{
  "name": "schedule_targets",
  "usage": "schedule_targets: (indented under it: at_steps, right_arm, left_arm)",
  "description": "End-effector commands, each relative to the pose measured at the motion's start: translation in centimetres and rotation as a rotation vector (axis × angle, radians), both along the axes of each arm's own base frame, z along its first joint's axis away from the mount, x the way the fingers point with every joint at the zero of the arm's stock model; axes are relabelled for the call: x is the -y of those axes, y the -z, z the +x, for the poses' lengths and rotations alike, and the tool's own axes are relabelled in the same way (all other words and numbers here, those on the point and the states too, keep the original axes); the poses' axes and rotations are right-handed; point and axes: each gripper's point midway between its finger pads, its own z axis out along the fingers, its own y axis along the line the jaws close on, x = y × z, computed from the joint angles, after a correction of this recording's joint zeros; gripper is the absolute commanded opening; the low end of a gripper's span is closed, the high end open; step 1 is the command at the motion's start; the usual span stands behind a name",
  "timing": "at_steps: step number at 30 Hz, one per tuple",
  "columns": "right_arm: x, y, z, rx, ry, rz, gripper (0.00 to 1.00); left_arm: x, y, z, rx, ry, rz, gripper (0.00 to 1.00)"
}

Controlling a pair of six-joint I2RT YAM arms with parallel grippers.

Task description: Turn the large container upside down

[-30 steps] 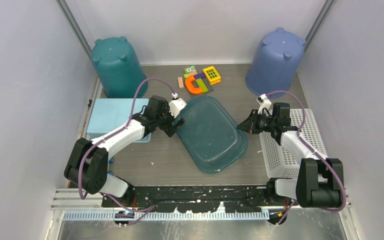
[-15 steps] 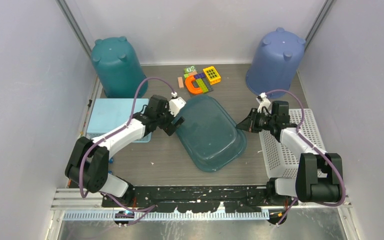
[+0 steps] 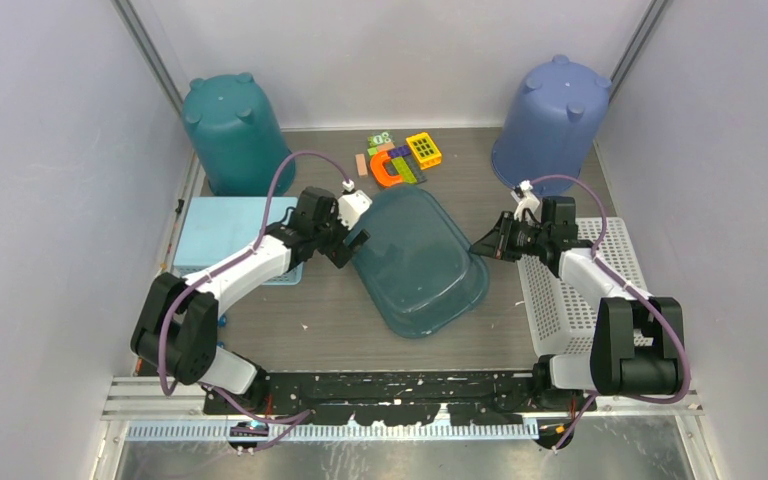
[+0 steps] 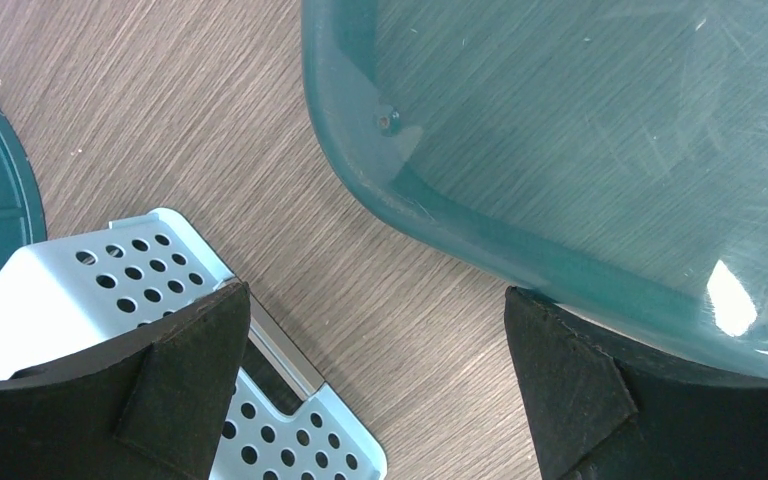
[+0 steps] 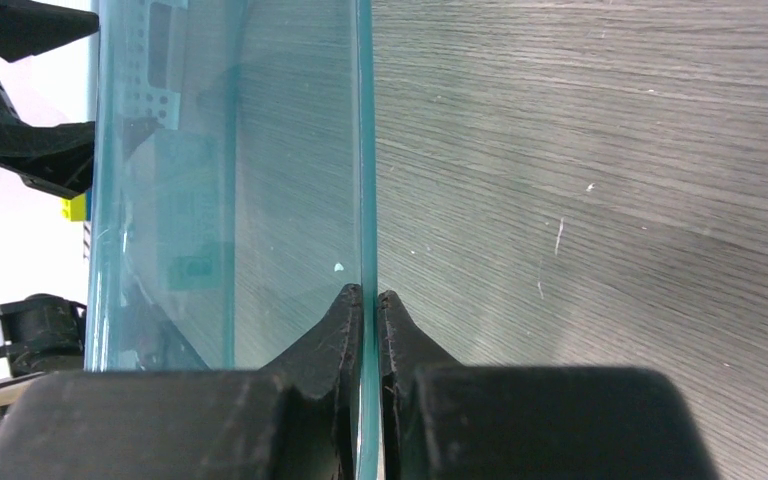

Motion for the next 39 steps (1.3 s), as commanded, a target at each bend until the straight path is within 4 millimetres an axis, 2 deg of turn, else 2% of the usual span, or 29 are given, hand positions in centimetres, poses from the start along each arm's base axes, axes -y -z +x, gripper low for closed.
schedule_targets:
  at_steps: [1,2,3,11,25,30,39]
  right_arm:
    - [-1.3,-2.3,0.1,0.03,-0.033,0.091,0.13]
    - [-1.4,-2.3,-0.1,0.029,-0.034,0.098,0.13]
    - [-2.3,-2.4,-0.5,0.03,-0.063,0.106,0.14]
    - [-3.5,-2.3,-1.3,0.025,-0.096,0.143,0.22]
    - [-4.8,-2.6,-2.8,0.025,-0.175,0.186,0.22]
    - [-5.1,-3.0,-3.4,0.038,-0.206,0.197,0.19]
    - [-5.2,-3.1,-3.8,0.03,-0.225,0.196,0.18]
  left_arm:
    - [1.1,-1.8,1.6,0.061,-0.007,-0.039,1.0]
    - [1.1,-1.8,1.6,0.062,-0.007,-0.039,1.0]
    - [1.1,-1.8,1.6,0.06,-0.008,-0.04,1.0]
    - [1.1,-1.4,1.6,0.049,-0.01,-0.036,1.0]
    - [0.9,-1.5,1.3,0.049,-0.007,-0.034,1.0]
    - [0.7,-2.1,0.9,0.058,-0.002,-0.032,1.0]
    - [-0.6,-4.5,0.2,0.127,-0.026,-0.026,1.0]
